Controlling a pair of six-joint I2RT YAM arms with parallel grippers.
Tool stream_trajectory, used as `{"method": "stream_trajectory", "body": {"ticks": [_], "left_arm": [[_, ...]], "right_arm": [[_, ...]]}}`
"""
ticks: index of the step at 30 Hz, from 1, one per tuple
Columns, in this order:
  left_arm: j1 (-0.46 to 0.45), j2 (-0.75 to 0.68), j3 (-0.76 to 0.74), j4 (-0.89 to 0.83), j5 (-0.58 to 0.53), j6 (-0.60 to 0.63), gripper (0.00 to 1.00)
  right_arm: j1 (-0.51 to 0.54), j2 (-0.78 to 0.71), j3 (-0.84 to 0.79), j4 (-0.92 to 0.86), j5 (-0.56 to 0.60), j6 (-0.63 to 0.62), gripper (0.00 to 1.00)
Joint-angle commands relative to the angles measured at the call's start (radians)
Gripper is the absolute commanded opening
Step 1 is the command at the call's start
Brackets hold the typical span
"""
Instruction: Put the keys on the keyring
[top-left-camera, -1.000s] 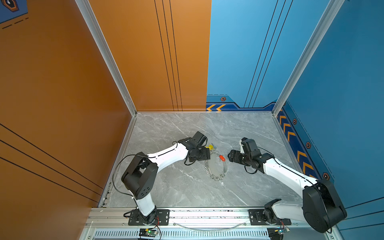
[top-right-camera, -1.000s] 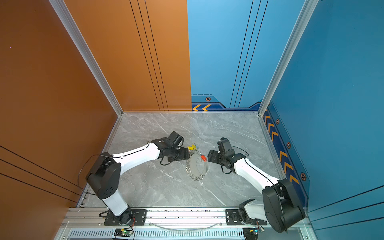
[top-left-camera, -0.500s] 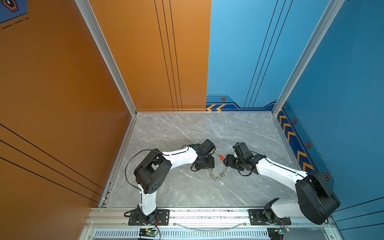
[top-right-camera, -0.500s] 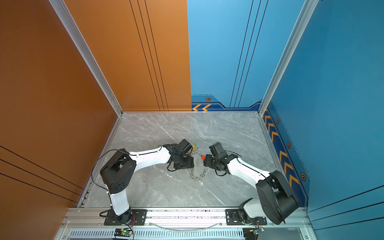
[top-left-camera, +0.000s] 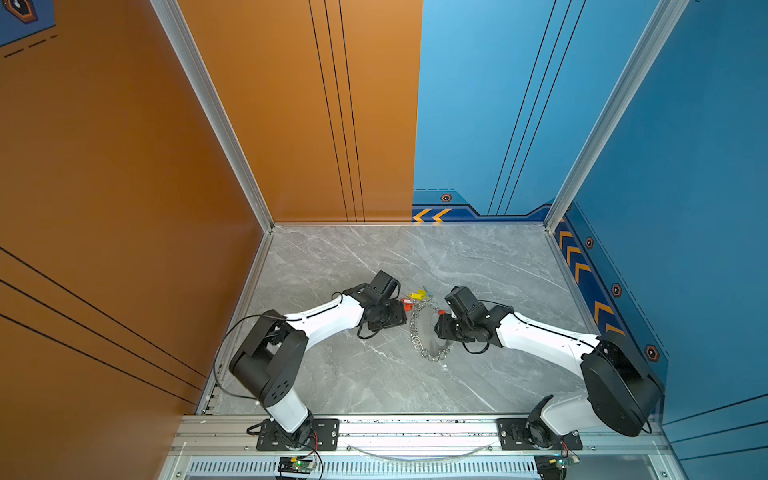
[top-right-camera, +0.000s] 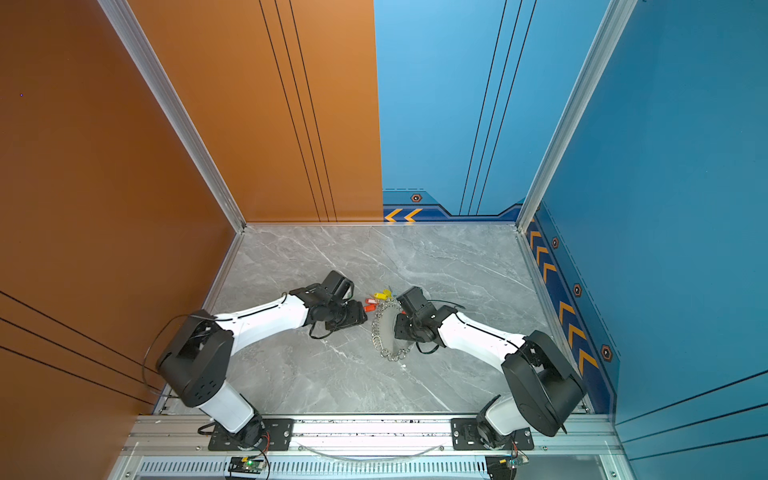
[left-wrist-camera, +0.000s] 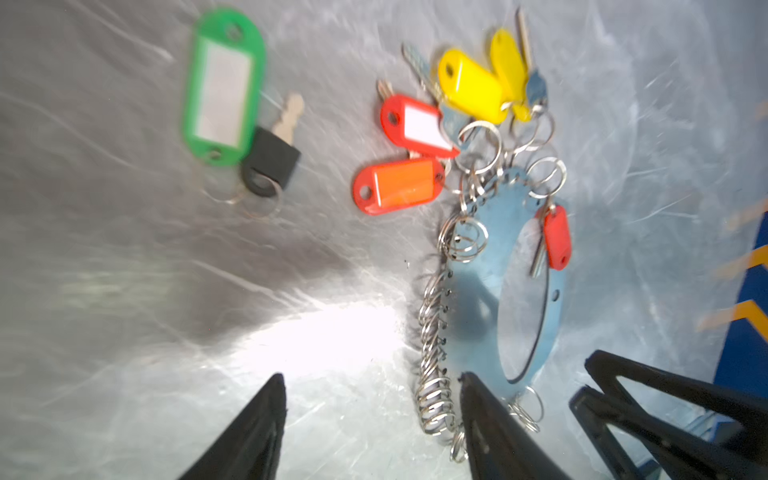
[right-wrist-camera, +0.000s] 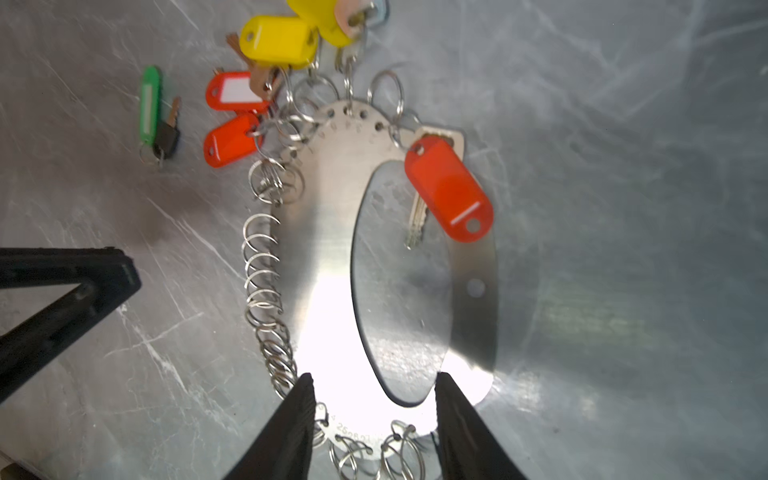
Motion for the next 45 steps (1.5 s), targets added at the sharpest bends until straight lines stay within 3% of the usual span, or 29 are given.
{"method": "stream_trajectory", "body": {"ticks": [1,10,21,30,36,40,45], "left_arm": [[0.060,-0.084,-0.064,0.050,0.012,0.049,0.67],[0.202,-0.247,-0.235,0.130,0.052,0.084,0.69],[0.270,-0.199,-0.294,0.220,0.115,0.083,0.69],[0.311,-0.190,-0.306,0.236,0.128,0.086,0.70],[0.319,-0.185,-0.305,0.243,0.136,0.084,0.70],[0.320,-0.182,-0.304,0.243,0.139,0.081,0.70],[0.320,-0.191,-0.312,0.243,0.138,0.077,0.71]], "right_arm": [[0.005,0.064,0.086,-0.033,0.061,-0.050,0.47],[0.009,0.286,0.317,-0.088,0.060,-0.111,0.43],[0.088,0.494,0.522,-0.190,0.020,-0.154,0.36],[0.152,0.447,0.522,-0.259,0.036,-0.176,0.31],[0.100,0.390,0.513,-0.262,0.091,-0.198,0.34],[0.080,0.431,0.543,-0.262,0.096,-0.218,0.40],[0.052,0.493,0.570,-0.262,0.095,-0.214,0.39]]}}
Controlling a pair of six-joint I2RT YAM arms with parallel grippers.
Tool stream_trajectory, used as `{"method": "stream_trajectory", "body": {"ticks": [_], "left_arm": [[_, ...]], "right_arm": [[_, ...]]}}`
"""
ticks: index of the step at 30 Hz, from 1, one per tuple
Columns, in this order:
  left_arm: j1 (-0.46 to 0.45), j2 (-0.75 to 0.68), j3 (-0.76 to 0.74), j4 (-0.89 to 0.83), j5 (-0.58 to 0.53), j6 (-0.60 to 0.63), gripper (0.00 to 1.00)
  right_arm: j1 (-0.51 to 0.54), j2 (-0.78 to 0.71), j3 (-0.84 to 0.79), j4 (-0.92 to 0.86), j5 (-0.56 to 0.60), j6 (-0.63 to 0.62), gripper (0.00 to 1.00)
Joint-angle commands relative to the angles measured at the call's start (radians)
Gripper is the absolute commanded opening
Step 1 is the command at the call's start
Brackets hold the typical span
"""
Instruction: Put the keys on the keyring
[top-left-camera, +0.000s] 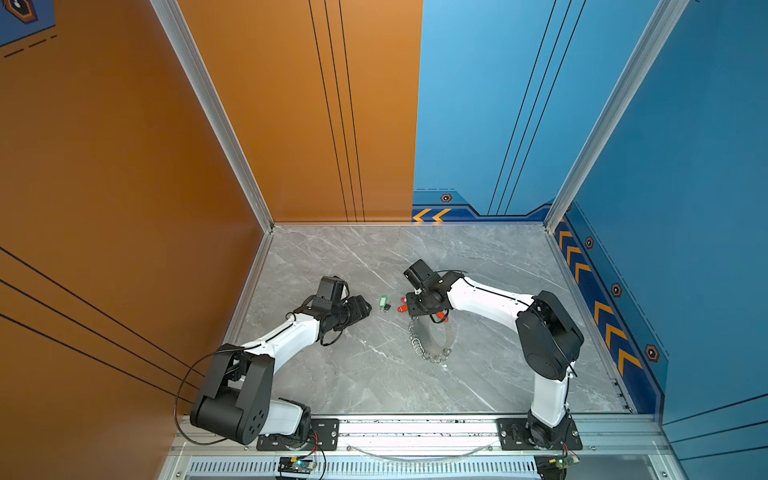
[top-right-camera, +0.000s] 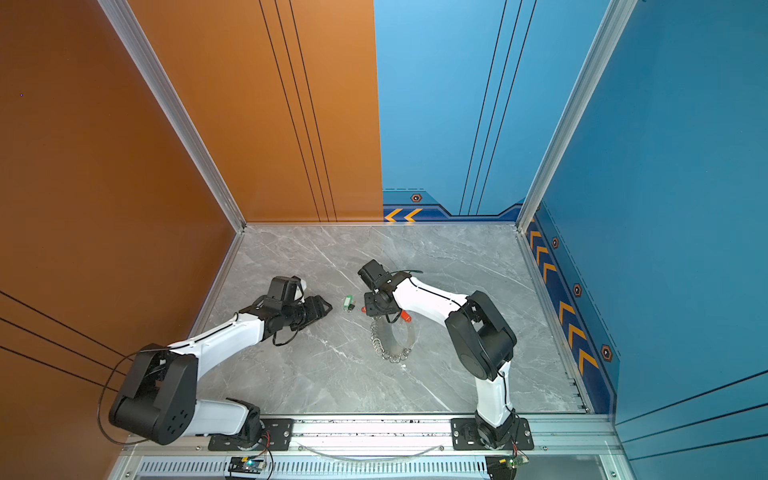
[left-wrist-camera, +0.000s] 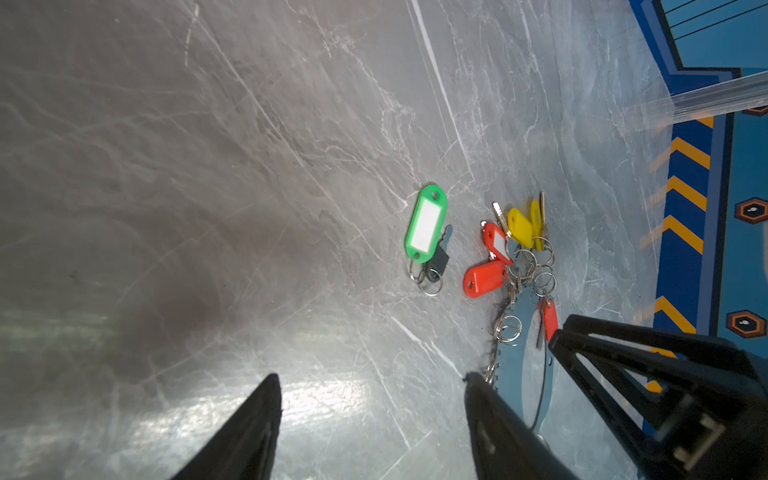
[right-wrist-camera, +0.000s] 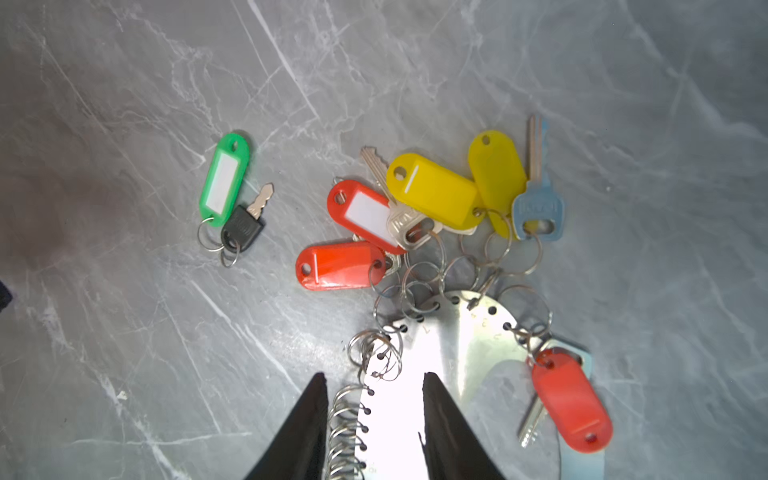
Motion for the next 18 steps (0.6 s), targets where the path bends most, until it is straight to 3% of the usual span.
{"method": "stream_trajectory", "body": {"ticks": [1,7,13,18], "left_arm": [[0.008,0.002,-0.019,0.006,0.022,0.011,0.71],[0.007,0.008,-0.016,0.006,0.025,0.009,0.71],[0.005,0.006,-0.012,0.006,0.025,0.006,0.71],[0.003,0.001,-0.013,0.006,0.026,0.006,0.71]], "right_arm": [[-0.011,0.053,0.027,-0.034,0.018,-0.017,0.40],[0.001,0.092,0.036,-0.036,-0.002,-0.013,0.38],[0.013,0.118,0.060,-0.069,0.084,-0.012,0.33],[0.014,0.136,0.103,-0.098,0.154,-0.026,0.36]]}}
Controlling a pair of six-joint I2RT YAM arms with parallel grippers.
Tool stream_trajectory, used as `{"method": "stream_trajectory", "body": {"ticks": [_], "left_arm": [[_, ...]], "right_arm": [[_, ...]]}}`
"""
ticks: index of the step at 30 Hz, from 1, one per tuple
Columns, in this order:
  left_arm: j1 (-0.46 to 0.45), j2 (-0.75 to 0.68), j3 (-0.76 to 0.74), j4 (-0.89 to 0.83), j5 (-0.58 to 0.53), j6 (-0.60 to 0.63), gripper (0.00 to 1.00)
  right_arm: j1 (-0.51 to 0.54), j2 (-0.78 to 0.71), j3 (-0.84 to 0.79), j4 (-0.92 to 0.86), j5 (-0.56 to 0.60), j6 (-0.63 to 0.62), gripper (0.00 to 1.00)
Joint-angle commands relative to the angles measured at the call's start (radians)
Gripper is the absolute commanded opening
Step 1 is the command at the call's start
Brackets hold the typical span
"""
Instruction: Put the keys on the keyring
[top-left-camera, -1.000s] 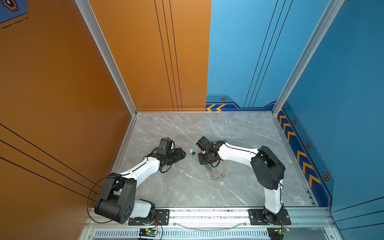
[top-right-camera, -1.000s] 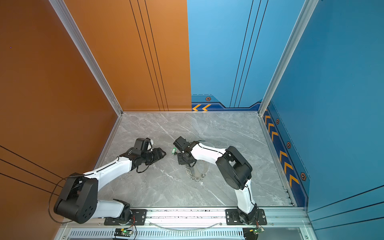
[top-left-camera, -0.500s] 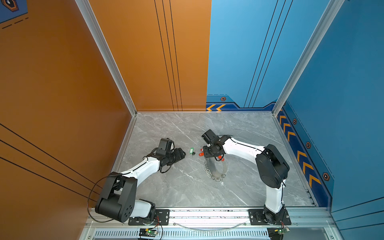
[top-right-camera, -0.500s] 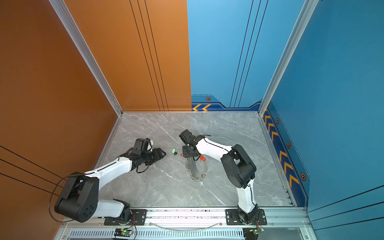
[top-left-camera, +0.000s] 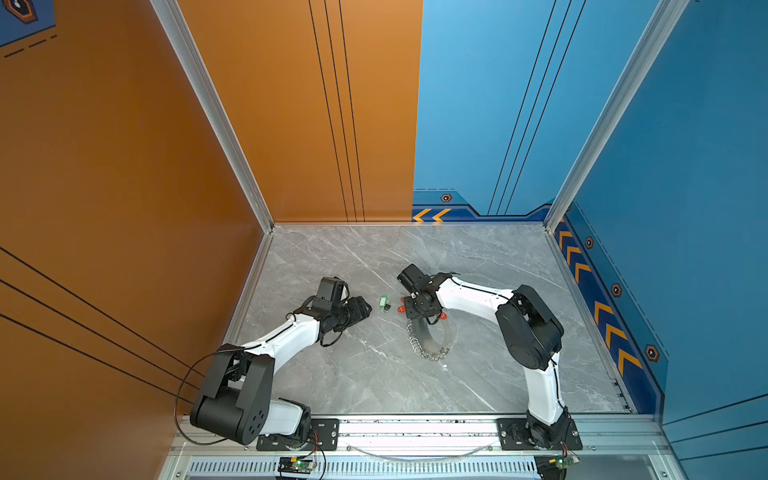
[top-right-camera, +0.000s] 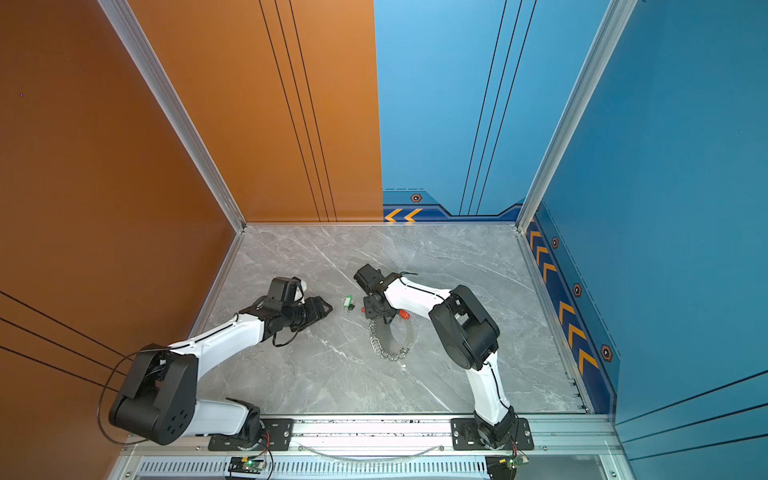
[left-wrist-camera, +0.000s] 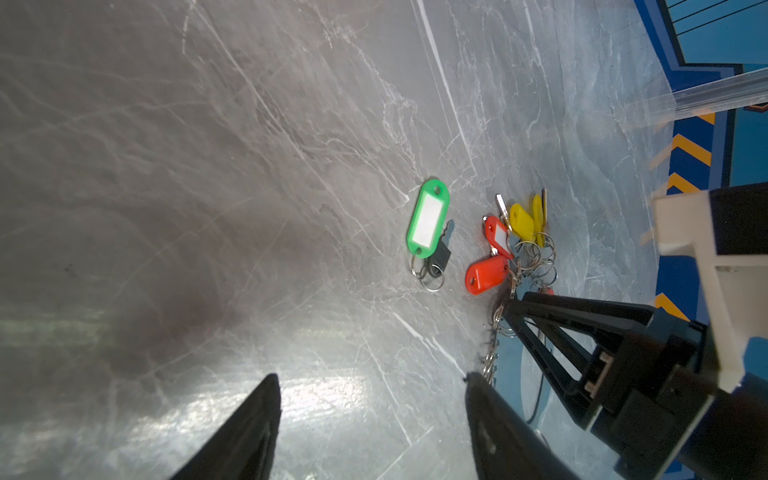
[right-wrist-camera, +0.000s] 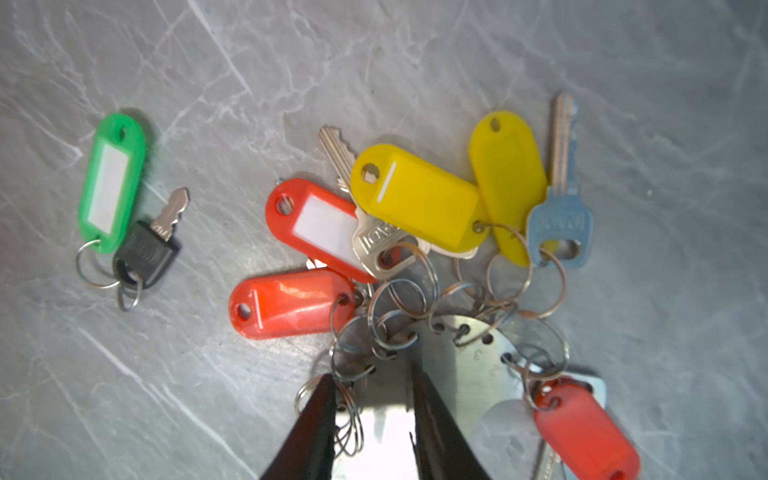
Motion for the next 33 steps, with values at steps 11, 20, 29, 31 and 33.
{"method": "stream_trajectory", "body": {"ticks": [11,20,29,31,33], "left_arm": [[0.003,0.003,-0.011,0.006,0.015,0.008,0.71],[0.002,0.014,-0.011,0.006,0.012,0.010,0.72],[0.000,0.017,-0.015,0.006,0.011,0.015,0.72],[0.000,0.019,-0.015,0.006,0.011,0.016,0.72],[0.000,0.020,-0.015,0.006,0.009,0.016,0.72]], "right_arm": [[-0.003,0.075,0.103,-0.073,0.116,-0.045,0.41],[-0.022,0.113,0.139,-0.073,0.096,-0.055,0.35],[-0.029,0.099,0.140,-0.073,0.104,-0.067,0.21],[-0.026,0.087,0.135,-0.073,0.108,-0.073,0.17],[-0.023,0.076,0.130,-0.073,0.113,-0.078,0.13]]}}
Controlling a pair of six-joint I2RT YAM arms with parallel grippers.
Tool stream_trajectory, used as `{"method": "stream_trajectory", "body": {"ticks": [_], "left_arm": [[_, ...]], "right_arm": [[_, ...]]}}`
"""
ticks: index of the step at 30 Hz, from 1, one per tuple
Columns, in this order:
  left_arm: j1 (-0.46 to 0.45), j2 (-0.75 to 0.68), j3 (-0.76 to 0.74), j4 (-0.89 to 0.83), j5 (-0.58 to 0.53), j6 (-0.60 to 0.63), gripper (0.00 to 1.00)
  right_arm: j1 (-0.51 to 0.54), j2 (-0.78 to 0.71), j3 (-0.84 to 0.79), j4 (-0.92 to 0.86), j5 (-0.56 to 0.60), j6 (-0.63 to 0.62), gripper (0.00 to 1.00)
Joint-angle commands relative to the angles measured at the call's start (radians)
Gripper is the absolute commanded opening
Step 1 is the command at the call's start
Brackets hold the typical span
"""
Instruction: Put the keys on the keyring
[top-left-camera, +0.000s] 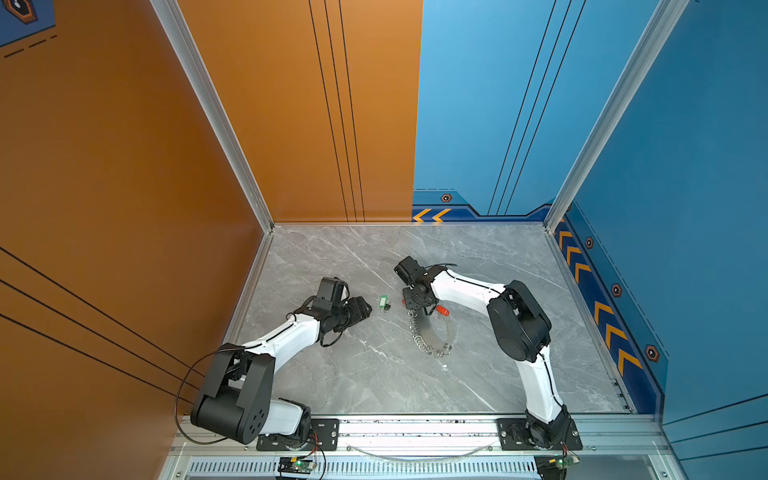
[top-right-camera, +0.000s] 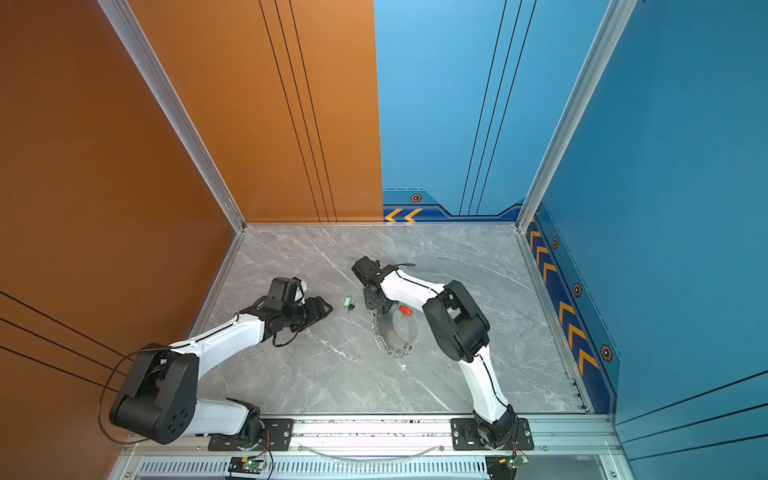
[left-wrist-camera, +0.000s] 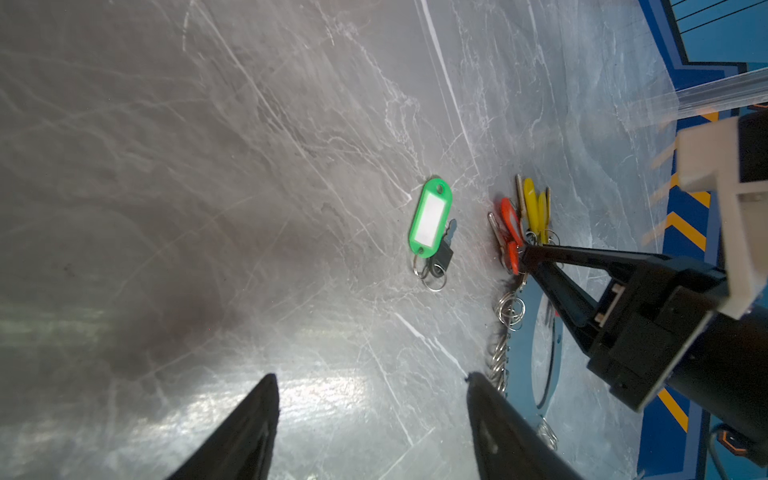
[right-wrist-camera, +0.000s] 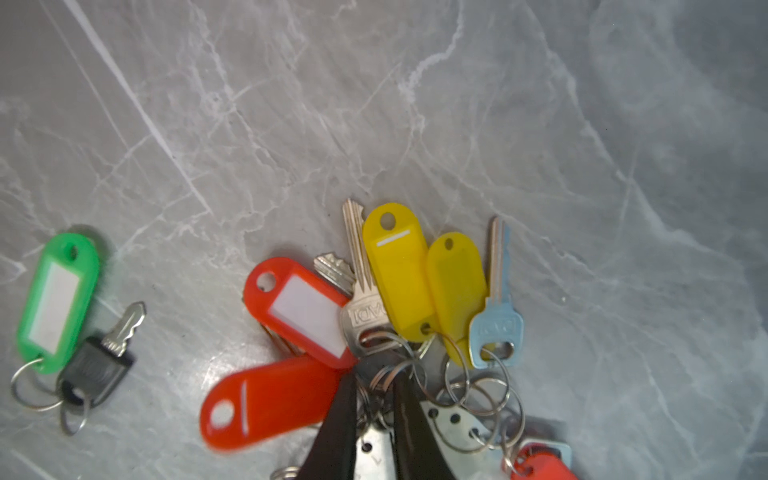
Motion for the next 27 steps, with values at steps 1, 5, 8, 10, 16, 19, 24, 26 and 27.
{"method": "stream_trajectory", "body": {"ticks": [1,5,8,10,16,19,24,26,27], "left_arm": [[0.000,0.014,-0.015,0.007,0.011,0.015,0.72],[-0.003,0.022,-0.015,0.011,0.013,0.017,0.72],[-0.004,0.029,-0.017,0.012,0.016,0.019,0.73],[-0.004,0.029,-0.019,0.013,0.014,0.019,0.73],[-0.005,0.034,-0.024,0.020,0.018,0.021,0.73],[-0.011,0.045,-0.023,0.019,0.027,0.025,0.72],[-0.035,0.045,-0.030,0.016,0.026,0.032,0.72],[-0.043,0.043,-0.034,0.012,0.023,0.032,0.72],[-0.046,0.042,-0.037,0.012,0.021,0.032,0.72]], "right_arm": [[0.003,-0.021,-0.004,-0.037,0.019,-0.018,0.12],[0.028,-0.054,-0.040,-0.003,-0.027,-0.033,0.10],[0.065,-0.082,-0.079,0.016,-0.064,-0.039,0.10],[0.094,-0.104,-0.110,0.019,-0.083,-0.043,0.09],[0.191,-0.208,-0.235,0.049,-0.132,-0.079,0.08],[0.230,-0.269,-0.288,0.064,-0.148,-0.111,0.11],[0.262,-0.360,-0.364,0.049,-0.060,-0.117,0.31],[0.270,-0.399,-0.394,0.049,-0.046,-0.115,0.36],[0.276,-0.408,-0.402,0.049,-0.046,-0.114,0.38]]}}
